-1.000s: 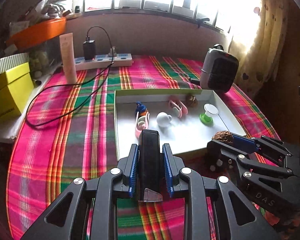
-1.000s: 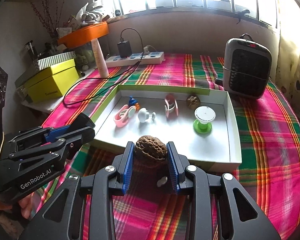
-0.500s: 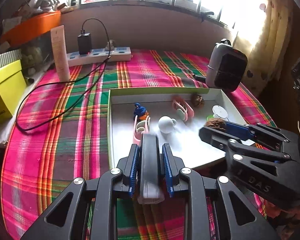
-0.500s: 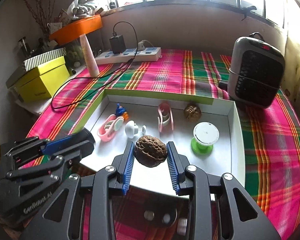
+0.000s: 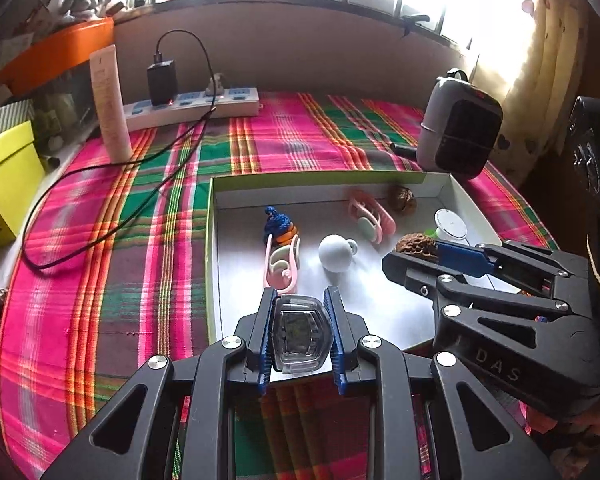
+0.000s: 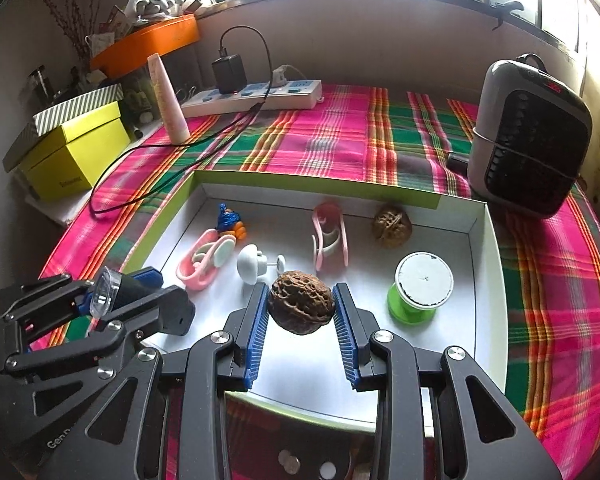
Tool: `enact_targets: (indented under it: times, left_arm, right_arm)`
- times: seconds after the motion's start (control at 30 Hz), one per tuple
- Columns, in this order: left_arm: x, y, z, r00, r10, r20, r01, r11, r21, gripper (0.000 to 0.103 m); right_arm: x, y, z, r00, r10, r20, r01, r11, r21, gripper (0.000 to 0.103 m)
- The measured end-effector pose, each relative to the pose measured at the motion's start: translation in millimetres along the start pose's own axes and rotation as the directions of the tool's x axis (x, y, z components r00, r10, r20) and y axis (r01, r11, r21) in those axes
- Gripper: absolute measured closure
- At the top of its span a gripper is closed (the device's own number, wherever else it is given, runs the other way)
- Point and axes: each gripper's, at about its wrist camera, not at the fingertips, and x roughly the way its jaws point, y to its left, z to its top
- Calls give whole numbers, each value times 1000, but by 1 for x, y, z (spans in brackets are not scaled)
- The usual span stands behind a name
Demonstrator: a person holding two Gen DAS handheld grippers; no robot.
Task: Organize objects
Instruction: 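Carry the walnut and the black object over the white tray with both grippers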
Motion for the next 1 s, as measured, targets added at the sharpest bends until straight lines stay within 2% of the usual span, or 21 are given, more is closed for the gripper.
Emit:
enact_targets:
  times: [0.53, 1.0]
  left_arm:
    - [1, 1, -4, 1000, 8, -2, -8, 1000, -1, 82]
    - [16, 4, 11, 1000, 2, -10, -2, 1000, 9, 82]
  right_arm:
    - [6, 3, 2, 1000, 9, -13, -10, 1000, -12, 69]
    - [29, 2, 10, 997, -13, -76, 10, 999, -41, 69]
